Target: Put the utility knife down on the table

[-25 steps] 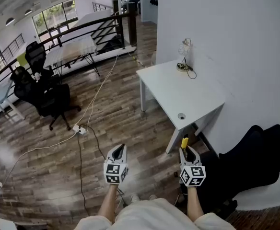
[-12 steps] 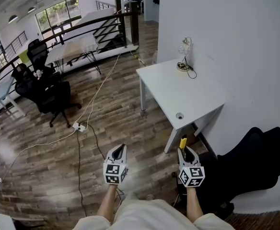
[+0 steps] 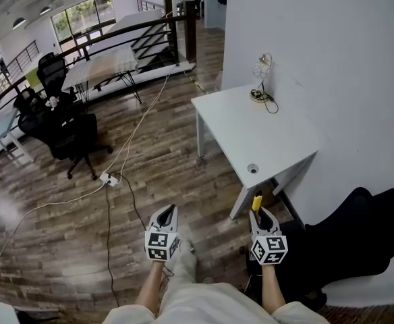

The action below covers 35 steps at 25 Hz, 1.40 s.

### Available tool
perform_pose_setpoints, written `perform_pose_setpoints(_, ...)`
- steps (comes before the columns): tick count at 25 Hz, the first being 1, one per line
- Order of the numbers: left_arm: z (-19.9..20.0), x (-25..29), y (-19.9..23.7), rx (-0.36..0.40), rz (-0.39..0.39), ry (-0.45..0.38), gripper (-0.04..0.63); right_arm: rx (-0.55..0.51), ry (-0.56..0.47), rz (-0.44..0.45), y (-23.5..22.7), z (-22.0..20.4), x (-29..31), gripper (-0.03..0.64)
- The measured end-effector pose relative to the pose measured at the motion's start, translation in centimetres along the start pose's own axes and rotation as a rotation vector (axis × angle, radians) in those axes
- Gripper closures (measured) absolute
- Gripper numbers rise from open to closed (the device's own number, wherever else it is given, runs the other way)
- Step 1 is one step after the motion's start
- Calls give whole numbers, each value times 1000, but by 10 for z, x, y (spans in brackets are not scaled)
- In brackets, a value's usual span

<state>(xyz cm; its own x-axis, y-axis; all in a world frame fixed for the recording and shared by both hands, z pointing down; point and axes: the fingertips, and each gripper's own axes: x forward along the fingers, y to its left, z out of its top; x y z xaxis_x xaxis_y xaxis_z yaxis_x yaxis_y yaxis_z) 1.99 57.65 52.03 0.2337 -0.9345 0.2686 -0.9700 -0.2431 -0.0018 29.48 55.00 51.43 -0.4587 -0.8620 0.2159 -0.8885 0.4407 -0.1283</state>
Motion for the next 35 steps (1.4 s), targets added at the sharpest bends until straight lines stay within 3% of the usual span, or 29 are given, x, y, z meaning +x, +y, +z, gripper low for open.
perform_pose_setpoints(9,9,89,47,-16,-16,-7,586,-12,-3,-11,-18,16,94,506)
perform_pose_setpoints(25,91,251,185,-4,-57,-62,586,-31,-37,-45,-16,96,295,505)
perform_pose_setpoints(35,103,329,252,11,-84,-60,586,-15,-43,-78,-16,105,391,506)
